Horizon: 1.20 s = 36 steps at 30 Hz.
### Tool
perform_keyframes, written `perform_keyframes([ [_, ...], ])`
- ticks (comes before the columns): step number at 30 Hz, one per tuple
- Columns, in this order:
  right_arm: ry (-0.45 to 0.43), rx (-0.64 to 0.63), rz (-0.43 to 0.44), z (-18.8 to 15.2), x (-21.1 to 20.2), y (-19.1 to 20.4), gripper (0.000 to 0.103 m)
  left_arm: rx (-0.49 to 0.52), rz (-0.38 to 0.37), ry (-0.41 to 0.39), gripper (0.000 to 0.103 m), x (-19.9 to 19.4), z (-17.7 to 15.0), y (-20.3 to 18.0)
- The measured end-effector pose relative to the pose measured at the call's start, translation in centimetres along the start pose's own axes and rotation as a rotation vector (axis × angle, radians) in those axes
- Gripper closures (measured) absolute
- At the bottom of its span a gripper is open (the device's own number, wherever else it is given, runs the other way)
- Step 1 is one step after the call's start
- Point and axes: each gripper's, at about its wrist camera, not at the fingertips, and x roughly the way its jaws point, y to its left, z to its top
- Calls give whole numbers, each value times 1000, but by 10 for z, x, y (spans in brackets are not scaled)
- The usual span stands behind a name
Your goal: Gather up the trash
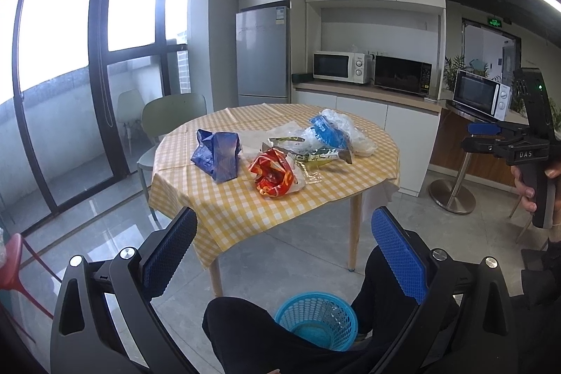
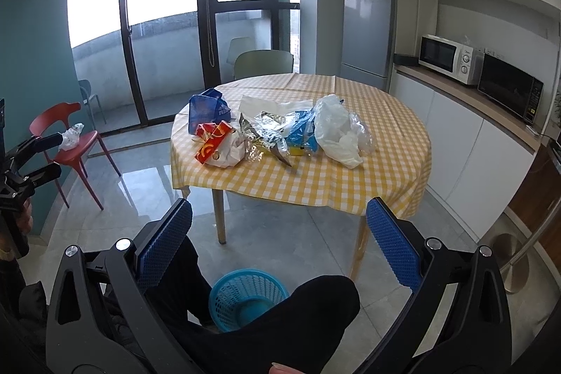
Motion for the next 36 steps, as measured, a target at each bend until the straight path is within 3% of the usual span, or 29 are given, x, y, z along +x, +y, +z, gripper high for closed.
perform_keyframes([
  [8, -2, -70, -8, -1, 2, 14, 8, -3, 4, 12, 6, 3, -1, 3],
  [17, -26, -46, 45, 3, 9, 13, 8, -21, -18, 9, 6, 6, 0, 17],
  [19, -24, -52, 40, 5, 15, 12, 8, -40, -57, 26, 6, 15, 1, 25],
  [24, 29, -103, 11, 14, 48, 9, 8, -35, -67, 67, 6, 48, 9, 42],
  [29, 91, -133, -59, 20, 83, 6, 8, -103, -164, 74, 6, 79, 20, 60],
  [36, 104, -23, 8, 28, 115, -17, 8, -125, -199, 141, 6, 140, 29, 65],
])
